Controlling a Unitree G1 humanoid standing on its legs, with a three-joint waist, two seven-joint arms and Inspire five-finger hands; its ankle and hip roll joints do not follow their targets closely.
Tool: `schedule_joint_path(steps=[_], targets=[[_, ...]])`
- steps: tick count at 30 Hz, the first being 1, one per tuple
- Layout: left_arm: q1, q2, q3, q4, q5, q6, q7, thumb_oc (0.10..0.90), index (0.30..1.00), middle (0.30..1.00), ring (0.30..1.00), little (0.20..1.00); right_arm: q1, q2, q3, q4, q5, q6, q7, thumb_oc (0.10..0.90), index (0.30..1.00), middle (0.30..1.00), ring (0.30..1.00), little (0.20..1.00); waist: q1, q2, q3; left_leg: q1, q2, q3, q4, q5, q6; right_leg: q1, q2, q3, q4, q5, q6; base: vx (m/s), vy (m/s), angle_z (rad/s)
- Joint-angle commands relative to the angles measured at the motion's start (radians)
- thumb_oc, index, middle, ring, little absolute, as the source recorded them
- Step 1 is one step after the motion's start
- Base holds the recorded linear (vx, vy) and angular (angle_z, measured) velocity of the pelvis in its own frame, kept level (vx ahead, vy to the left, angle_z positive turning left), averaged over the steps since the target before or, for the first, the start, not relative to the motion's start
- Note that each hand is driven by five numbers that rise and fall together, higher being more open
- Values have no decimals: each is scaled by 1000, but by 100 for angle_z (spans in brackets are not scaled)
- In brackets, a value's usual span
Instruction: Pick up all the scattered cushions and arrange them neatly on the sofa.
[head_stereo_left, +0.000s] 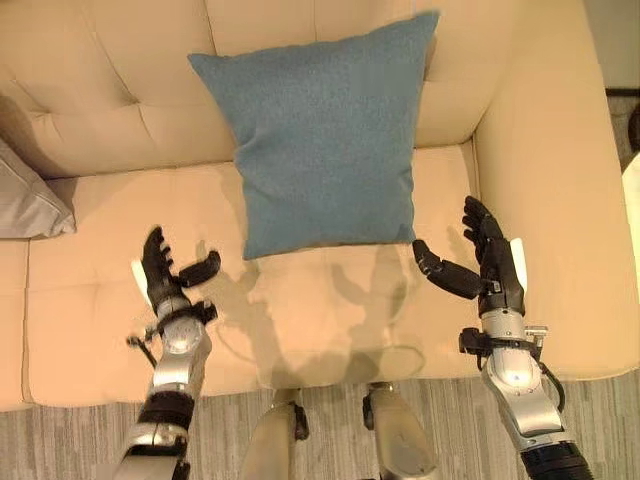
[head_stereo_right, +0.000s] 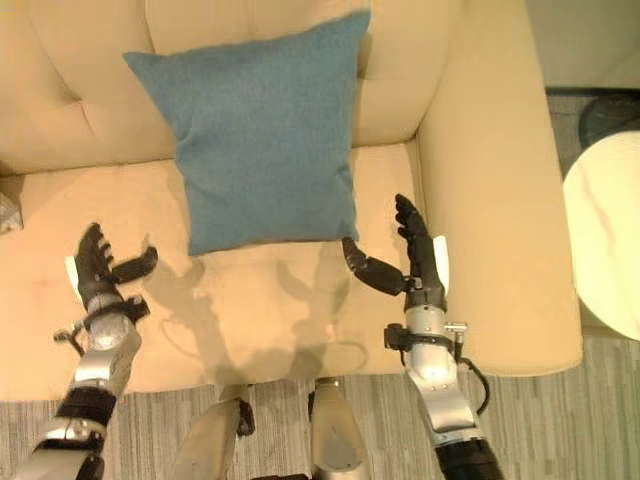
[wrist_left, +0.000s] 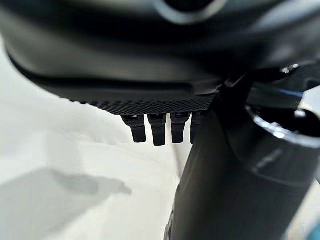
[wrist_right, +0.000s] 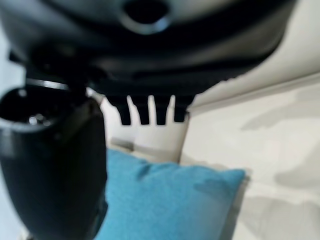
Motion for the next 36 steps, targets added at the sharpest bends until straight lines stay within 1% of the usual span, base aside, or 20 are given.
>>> schedule_joint_path(steps=[1, 4, 9, 11, 13, 14, 16, 18, 20, 22, 23, 25, 26, 28, 29, 30, 32, 33, 35, 36], targets=[[85, -4, 7, 68, -68, -130, -88, 800, 900, 900, 900, 900, 77, -6, -50, 9, -38, -70, -21, 800, 900, 900, 900, 900, 20, -18, -227, -37, 4, -36, 193, -241, -5, 9, -68, -59, 120, -171, 35, 82, 90, 7], [127, -52, -87, 280, 85, -89, -130, 800, 900, 900, 900, 900, 130, 6, -86, 68, -30, -66, -18, 800, 900, 900, 900, 900, 21, -34, -240, 20, -2, -28, 266, -297, 2, 91, -78, -65, 140, -193, 40, 89, 106, 11], [145, -115, -124, 441, 111, -72, -189, 800, 900, 900, 900, 900, 169, 27, -99, 104, -52, -65, -20, 800, 900, 900, 900, 900, 13, -48, -265, 73, -12, -3, 249, -319, 18, 123, -87, -51, 106, -159, 59, 40, 105, -10], [135, -170, -110, 632, 127, -43, -232, 800, 900, 900, 900, 900, 184, 72, -98, 126, -34, -58, -9, 800, 900, 900, 900, 900, 3, -62, -300, 87, -26, 32, 191, -310, 28, 101, -96, -39, 44, -92, 90, -103, 142, -21], [137, -178, -108, 660, 131, -35, -245, 800, 900, 900, 900, 900, 185, 85, -95, 136, -26, -54, -5, 800, 900, 900, 900, 900, 7, -68, -310, 87, -26, 47, 170, -301, 30, 87, -99, -38, 37, -71, 101, -125, 72, -40], [145, -185, -124, 697, 166, -21, -251, 800, 900, 900, 900, 900, 169, 95, -82, 166, -24, -44, -5, 800, 900, 900, 900, 900, 5, -76, -303, 84, -24, 63, 165, -291, 33, 61, -108, -43, 63, -32, 116, -195, 14, -66], [148, -185, -152, 723, 236, 6, -258, 800, 900, 900, 900, 900, 150, 117, -66, 174, -11, -41, -17, 800, 900, 900, 900, 900, 23, -72, -288, 64, -4, 85, 169, -270, 38, 57, -109, -103, 149, -95, 111, -315, 34, -59], [197, -177, -213, 726, 346, 21, -273, 800, 900, 900, 900, 900, 145, 132, -43, 187, -14, -41, -16, 800, 900, 900, 900, 900, 67, -68, -295, 58, 7, 100, 161, -246, 47, 122, -104, -175, 302, -207, 89, -294, 4, -43], [208, -171, -228, 726, 373, 23, -276, 800, 900, 900, 900, 900, 151, 135, -36, 183, -16, -41, -13, 800, 900, 900, 900, 900, 79, -73, -308, 50, 4, 97, 163, -239, 49, 142, -96, -162, 336, -222, 88, -185, -90, -19], [236, -145, -217, 743, 409, 44, -262, 800, 900, 900, 900, 900, 184, 137, -16, 130, -9, -43, 1, 800, 900, 900, 900, 900, 111, -100, -342, 16, -17, 72, 188, -221, 53, 214, -58, -58, 406, -214, 96, -214, -183, 16], [236, -145, -217, 743, 409, 44, -262, 800, 900, 900, 900, 900, 184, 137, -17, 129, -9, -43, 1, 800, 900, 900, 900, 900, 111, -98, -344, 13, -14, 72, 187, -218, 52, 211, -56, -58, 404, -211, 95, -159, -158, 28], [248, -122, -199, 751, 421, 54, -250, 800, 900, 900, 900, 900, 181, 130, -7, 103, -17, -47, -5, 800, 900, 900, 900, 900, 134, -115, -365, -35, -21, 56, 211, -202, 49, 279, -38, -2, 356, -212, 85, -270, -233, 29], [239, -103, -175, 759, 415, 59, -226, 800, 900, 900, 900, 900, 172, 117, 16, 86, -31, -51, -4, 800, 900, 900, 900, 900, 152, -127, -362, -82, -7, 45, 237, -168, 37, 300, -1, 24, 286, -327, 30, -388, -329, 22], [226, -99, -148, 766, 387, 61, -217, 800, 900, 900, 900, 900, 152, 92, 37, 96, -55, -59, -13, 800, 900, 900, 900, 900, 166, -123, -359, -110, 17, 30, 241, -119, 9, 317, 47, 18, 217, -399, -19, -302, -300, 21], [226, -99, -147, 766, 387, 61, -217, 800, 900, 900, 900, 900, 150, 92, 38, 97, -55, -60, -14, 800, 900, 900, 900, 900, 163, -122, -358, -110, 17, 27, 241, -118, 8, 319, 48, 16, 215, -398, -20, -275, -283, 17], [225, -106, -128, 768, 358, 63, -207, 800, 900, 900, 900, 900, 154, 65, 54, 87, -78, -56, -6, 800, 900, 900, 900, 900, 163, -109, -348, -108, 37, 11, 210, -68, -14, 318, 80, 4, 188, -402, -41, -264, -247, 8], [220, -111, -124, 759, 345, 61, -210, 800, 900, 900, 900, 900, 156, 55, 59, 91, -87, -54, -1, 800, 900, 900, 900, 900, 160, -99, -340, -104, 50, 1, 183, -39, -25, 322, 97, -9, 176, -407, -51, -274, -227, 27], [215, -126, -126, 743, 306, 49, -219, 800, 900, 900, 900, 900, 158, 42, 67, 121, -102, -44, 3, 800, 900, 900, 900, 900, 157, -83, -321, -104, 66, -15, 139, 2, -42, 316, 114, -28, 169, -403, -59, -289, -167, 23], [209, -131, -128, 736, 295, 45, -219, 800, 900, 900, 900, 900, 155, 38, 68, 141, -113, -38, -4, 800, 900, 900, 900, 900, 154, -78, -311, -107, 69, -27, 132, 10, -50, 308, 117, -37, 176, -401, -63, -314, -150, 8], [199, -140, -113, 715, 227, 32, -221, 800, 900, 900, 900, 900, 168, 41, 47, 199, -120, -24, -42, 800, 900, 900, 900, 900, 146, -89, -282, -106, 63, -25, 161, -23, -51, 286, 106, -56, 192, -382, -65, -318, -112, 15]])
